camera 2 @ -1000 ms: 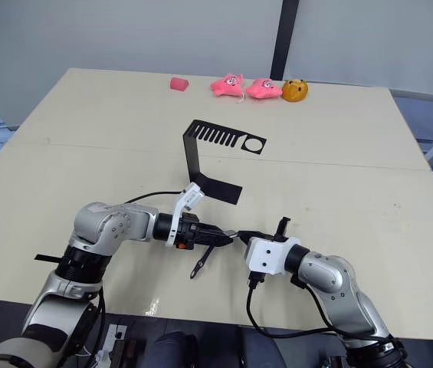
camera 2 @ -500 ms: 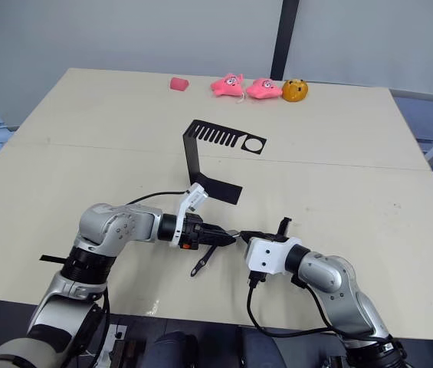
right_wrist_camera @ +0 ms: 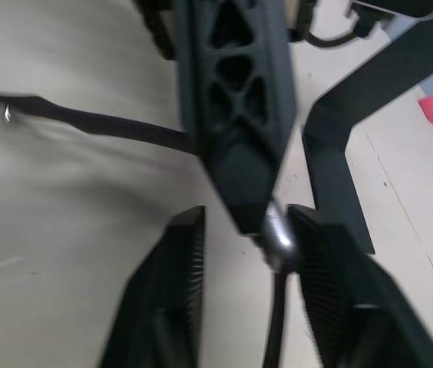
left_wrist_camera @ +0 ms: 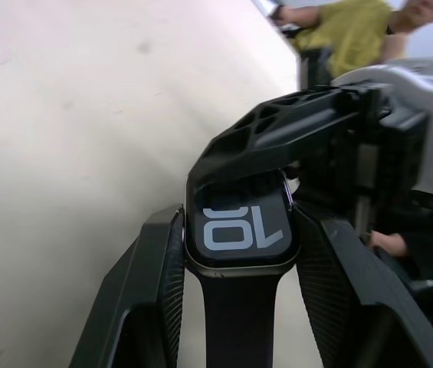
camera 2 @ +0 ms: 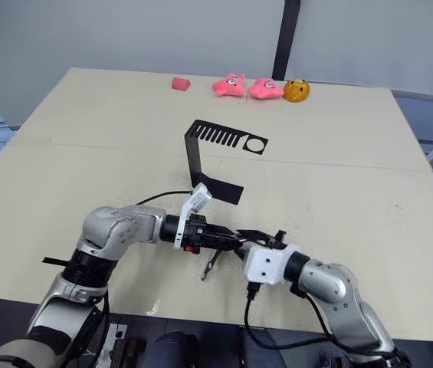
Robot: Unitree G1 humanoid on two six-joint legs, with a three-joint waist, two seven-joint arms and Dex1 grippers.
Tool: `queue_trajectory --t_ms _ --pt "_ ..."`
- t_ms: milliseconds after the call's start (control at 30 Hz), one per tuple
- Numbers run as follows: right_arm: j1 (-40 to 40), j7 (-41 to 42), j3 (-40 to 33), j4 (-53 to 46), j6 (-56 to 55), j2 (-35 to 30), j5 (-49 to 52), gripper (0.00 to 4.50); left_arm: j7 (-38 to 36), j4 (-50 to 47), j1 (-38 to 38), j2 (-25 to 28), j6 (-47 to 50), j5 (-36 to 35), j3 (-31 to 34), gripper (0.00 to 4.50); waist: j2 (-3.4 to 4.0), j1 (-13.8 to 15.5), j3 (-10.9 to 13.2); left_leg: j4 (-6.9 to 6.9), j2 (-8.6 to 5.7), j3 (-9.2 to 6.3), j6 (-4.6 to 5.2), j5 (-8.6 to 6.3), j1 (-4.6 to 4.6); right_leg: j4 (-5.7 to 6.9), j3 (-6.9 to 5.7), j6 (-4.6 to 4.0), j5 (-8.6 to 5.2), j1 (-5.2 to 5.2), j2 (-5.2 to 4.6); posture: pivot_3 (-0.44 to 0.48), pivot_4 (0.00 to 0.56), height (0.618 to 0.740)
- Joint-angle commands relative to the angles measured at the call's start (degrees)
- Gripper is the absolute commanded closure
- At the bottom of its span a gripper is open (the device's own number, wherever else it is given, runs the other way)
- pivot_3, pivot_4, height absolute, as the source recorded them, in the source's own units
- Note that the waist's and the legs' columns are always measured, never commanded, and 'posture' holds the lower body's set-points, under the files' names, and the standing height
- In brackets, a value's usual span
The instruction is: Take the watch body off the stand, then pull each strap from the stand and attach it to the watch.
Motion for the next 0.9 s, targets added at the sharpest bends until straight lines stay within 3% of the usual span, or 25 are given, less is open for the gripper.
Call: queue_trajectory --t_ms 33,67,100,167,267,367,433,533,667,833,900 --pt "2.66 0.19 -4.46 -3.41 -2.19 -2.33 3.76 0.56 -7.47 -1.53 -0.58 2.84 -7.14 -0.76 0.99 2.91 0.00 -0.14 0.00 0.00 0.00 0.01 0.00 0.00 0.02 0.02 0.00 -0.01 -0.01 0.00 0.01 0.000 0.150 0.740" --pt "3.87 0.10 -5.79 -4.35 -2.50 -2.84 5.06 0.15 -9.75 -1.46 -0.09 4.20 -10.97 0.66 0.22 2.91 0.01 -0.16 0.00 -0.02 0.01 0.02 -0.01 0.01 0.03 0.02 0.00 -0.04 -0.02 0.00 0.02 0.000 0.150 0.740" --pt "4.81 -0.10 -6.86 -5.00 -3.05 -3.23 5.97 0.06 -11.79 -1.27 0.41 5.23 -14.71 2.00 -0.46 2.91 0.02 -0.11 0.01 -0.02 0.02 0.02 -0.02 0.01 0.03 0.03 0.00 -0.06 -0.03 0.00 0.03 0.000 0.150 0.740" --pt "7.14 -0.57 -9.52 -6.18 -3.62 -3.86 7.28 0.06 -15.52 -0.31 1.69 6.30 -24.19 4.83 -0.80 2.91 0.02 -0.13 0.01 -0.03 0.02 0.02 -0.03 0.01 0.04 0.02 0.01 -0.07 -0.05 0.00 0.04 0.000 0.150 0.740" --pt "12.44 -1.17 -15.85 -8.11 -6.04 -3.63 11.34 0.06 -21.63 3.37 3.82 4.96 -48.18 9.40 2.34 2.91 0.03 0.07 0.01 -0.04 0.01 0.02 -0.03 0.00 0.02 -0.01 0.00 -0.05 -0.06 0.01 0.03 0.000 0.150 0.740" --pt "16.92 -1.56 -21.37 -10.91 -6.69 -0.80 20.92 0.06 -29.63 8.85 4.01 4.38 -72.60 13.13 3.61 2.91 0.02 0.17 0.01 0.00 0.02 0.02 -0.02 0.00 0.01 -0.08 0.00 -0.05 -0.06 0.05 0.04 0.000 0.150 0.740" --pt "20.80 0.08 -24.07 -13.48 -7.01 0.27 28.17 0.06 -32.99 12.49 3.73 4.18 -82.53 13.37 4.80 2.91 0.03 0.13 0.01 -0.02 0.01 0.03 -0.02 0.00 0.02 -0.07 0.00 -0.05 -0.06 0.06 0.05 0.000 0.150 0.740" --pt "28.78 1.75 -27.82 -18.28 -2.20 0.06 39.91 0.06 -32.19 15.39 2.87 3.49 -86.87 12.16 7.27 2.91 0.02 0.10 0.01 -0.04 0.02 0.02 0.03 -0.03 0.04 -0.09 0.01 -0.03 -0.05 0.10 0.06 0.000 0.150 0.740" --pt "35.39 2.93 -29.81 -20.80 -3.99 0.97 41.46 0.06 -33.03 15.29 3.14 4.68 -88.57 11.28 8.52 2.91 -0.02 -0.09 -0.02 -0.07 0.05 0.00 0.10 -0.07 0.05 -0.11 0.02 -0.01 -0.05 0.13 0.06 0.000 0.150 0.740" --pt "36.47 2.87 -28.19 -20.94 -4.35 1.43 40.05 0.06 -32.97 10.96 5.13 5.67 -82.09 10.77 5.99 2.91 -0.02 -0.02 -0.02 -0.08 0.06 0.00 0.11 -0.08 0.07 -0.11 0.02 0.00 -0.06 0.14 0.07 0.000 0.150 0.740" --pt "35.72 2.53 -27.42 -21.29 -3.57 1.16 40.41 0.06 -30.07 8.23 5.48 5.29 -75.14 10.86 4.57 2.91 -0.01 0.01 -0.02 -0.08 0.06 -0.01 0.11 -0.08 0.07 -0.11 0.02 0.01 -0.06 0.14 0.06 0.000 0.150 0.740"
